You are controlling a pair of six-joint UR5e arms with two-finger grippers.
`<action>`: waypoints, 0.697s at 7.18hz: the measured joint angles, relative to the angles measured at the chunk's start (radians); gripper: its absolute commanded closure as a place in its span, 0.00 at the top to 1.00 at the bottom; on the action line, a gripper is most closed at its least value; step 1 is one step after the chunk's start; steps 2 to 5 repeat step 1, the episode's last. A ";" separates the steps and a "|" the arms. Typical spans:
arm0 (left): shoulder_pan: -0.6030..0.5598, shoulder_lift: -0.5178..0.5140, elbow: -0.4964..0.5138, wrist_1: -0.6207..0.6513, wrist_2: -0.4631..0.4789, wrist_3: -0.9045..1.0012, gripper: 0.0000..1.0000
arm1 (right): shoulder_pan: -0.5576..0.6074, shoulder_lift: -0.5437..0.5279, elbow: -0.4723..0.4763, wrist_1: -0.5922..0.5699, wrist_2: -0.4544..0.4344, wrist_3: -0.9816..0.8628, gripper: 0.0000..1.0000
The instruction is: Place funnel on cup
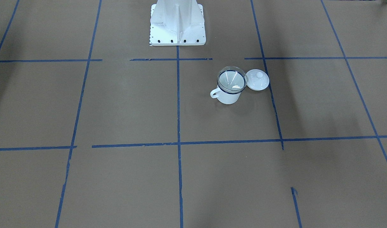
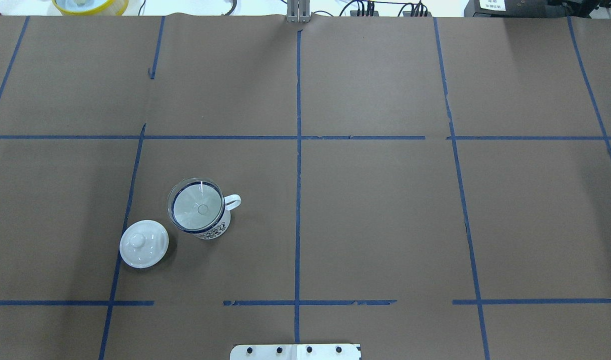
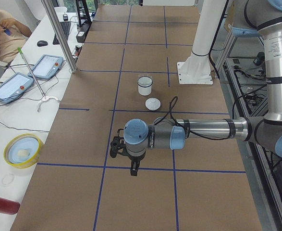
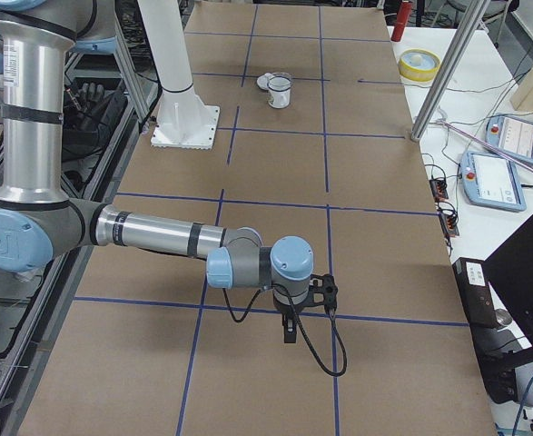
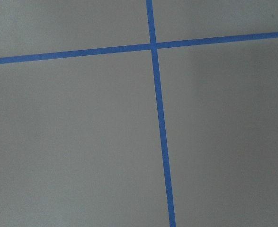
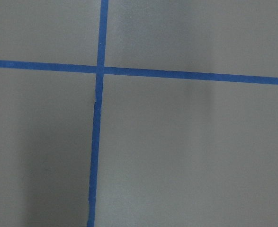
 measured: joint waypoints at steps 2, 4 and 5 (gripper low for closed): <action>0.000 0.001 0.000 0.000 -0.001 0.000 1.00 | 0.000 0.000 0.000 0.000 0.000 0.000 1.00; 0.000 0.001 0.000 0.000 -0.001 0.000 1.00 | 0.000 0.000 0.000 0.000 0.000 0.000 1.00; 0.000 0.001 0.000 0.000 -0.001 0.000 1.00 | 0.000 0.000 0.000 0.000 0.000 0.000 1.00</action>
